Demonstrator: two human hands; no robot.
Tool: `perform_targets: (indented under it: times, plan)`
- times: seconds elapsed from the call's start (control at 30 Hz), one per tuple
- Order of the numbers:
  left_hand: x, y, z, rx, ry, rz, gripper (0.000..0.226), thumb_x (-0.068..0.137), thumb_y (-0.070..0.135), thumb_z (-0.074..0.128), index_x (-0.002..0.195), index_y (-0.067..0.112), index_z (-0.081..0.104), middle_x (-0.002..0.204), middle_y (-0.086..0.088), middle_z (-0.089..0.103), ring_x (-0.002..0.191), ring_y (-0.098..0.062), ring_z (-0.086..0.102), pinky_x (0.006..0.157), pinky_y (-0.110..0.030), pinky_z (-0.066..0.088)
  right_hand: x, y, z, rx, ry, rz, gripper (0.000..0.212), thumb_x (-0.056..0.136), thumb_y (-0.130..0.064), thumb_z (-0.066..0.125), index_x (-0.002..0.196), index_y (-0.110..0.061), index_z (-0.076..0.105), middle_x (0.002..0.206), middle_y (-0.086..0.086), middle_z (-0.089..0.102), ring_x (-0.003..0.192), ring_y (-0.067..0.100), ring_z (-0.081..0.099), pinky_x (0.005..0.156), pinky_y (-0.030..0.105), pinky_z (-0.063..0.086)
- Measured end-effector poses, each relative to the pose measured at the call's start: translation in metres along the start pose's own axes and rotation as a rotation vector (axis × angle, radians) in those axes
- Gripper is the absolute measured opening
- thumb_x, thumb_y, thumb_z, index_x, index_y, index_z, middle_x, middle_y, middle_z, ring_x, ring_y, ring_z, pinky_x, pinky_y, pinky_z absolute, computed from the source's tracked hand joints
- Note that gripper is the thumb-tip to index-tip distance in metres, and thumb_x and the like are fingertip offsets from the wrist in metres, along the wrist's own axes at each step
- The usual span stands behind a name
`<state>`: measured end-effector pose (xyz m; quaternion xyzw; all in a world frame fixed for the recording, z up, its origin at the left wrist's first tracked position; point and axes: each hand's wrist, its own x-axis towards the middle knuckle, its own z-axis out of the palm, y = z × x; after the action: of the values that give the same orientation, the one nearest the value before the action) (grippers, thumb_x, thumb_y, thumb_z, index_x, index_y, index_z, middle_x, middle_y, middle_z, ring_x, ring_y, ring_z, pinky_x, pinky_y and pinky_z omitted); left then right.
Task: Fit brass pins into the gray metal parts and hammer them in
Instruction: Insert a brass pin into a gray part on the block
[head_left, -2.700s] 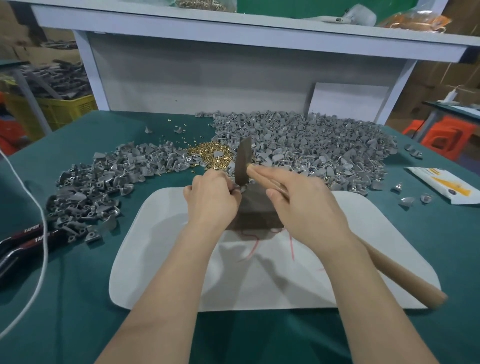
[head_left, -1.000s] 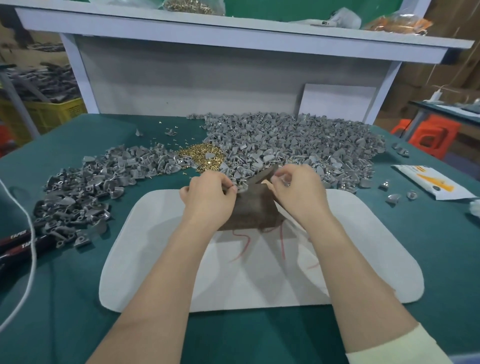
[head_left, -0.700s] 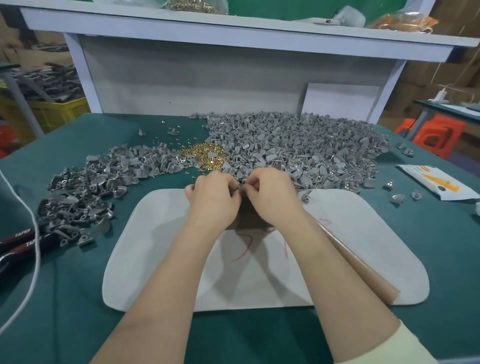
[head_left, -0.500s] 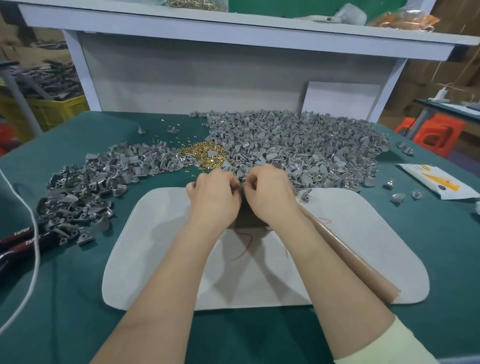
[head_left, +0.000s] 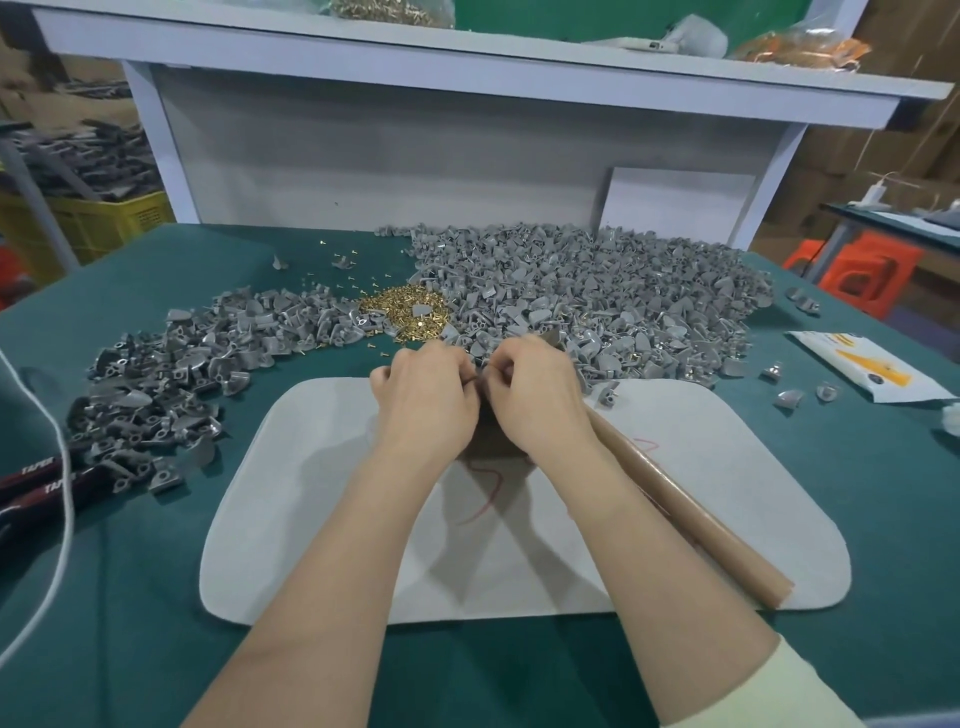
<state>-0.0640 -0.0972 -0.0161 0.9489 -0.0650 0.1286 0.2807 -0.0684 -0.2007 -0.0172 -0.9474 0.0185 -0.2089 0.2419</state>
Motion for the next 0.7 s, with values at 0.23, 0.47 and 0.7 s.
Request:
perform_targets:
  times: [0.23,0.47,0.7]
  plan:
    - [0.001,-0.001,0.0,-0.014,-0.001,-0.006,0.01,0.093,0.028,0.056,0.088,0.026,0.065,0.108,0.004,0.063,0.112,-0.025,0.049,0.092,-0.038,0.029,0.004,0.013,-0.013,0.123,-0.149,0.026,0.019,0.093,-0.017,0.053,0.095,-0.018,0.072,0.096,0.003,0.069,0.09,0.019,0.058,0.079,0.022,0.041]
    - [0.002,-0.003,0.001,-0.029,-0.015,-0.015,0.011,0.091,0.028,0.056,0.089,0.025,0.067,0.109,0.004,0.064,0.11,-0.024,0.05,0.095,-0.039,0.032,0.003,0.041,-0.039,0.064,-0.027,0.206,0.018,0.092,-0.019,0.053,0.097,-0.018,0.07,0.099,0.007,0.07,0.096,0.026,0.063,0.088,0.034,0.049]
    - [0.002,-0.002,0.001,-0.049,-0.01,-0.025,0.007,0.088,0.03,0.06,0.085,0.027,0.066,0.106,0.004,0.065,0.11,-0.025,0.051,0.094,-0.04,0.033,-0.005,0.037,-0.042,0.142,0.008,0.139,0.017,0.086,-0.024,0.063,0.102,-0.019,0.069,0.097,-0.001,0.067,0.092,0.017,0.06,0.086,0.031,0.047]
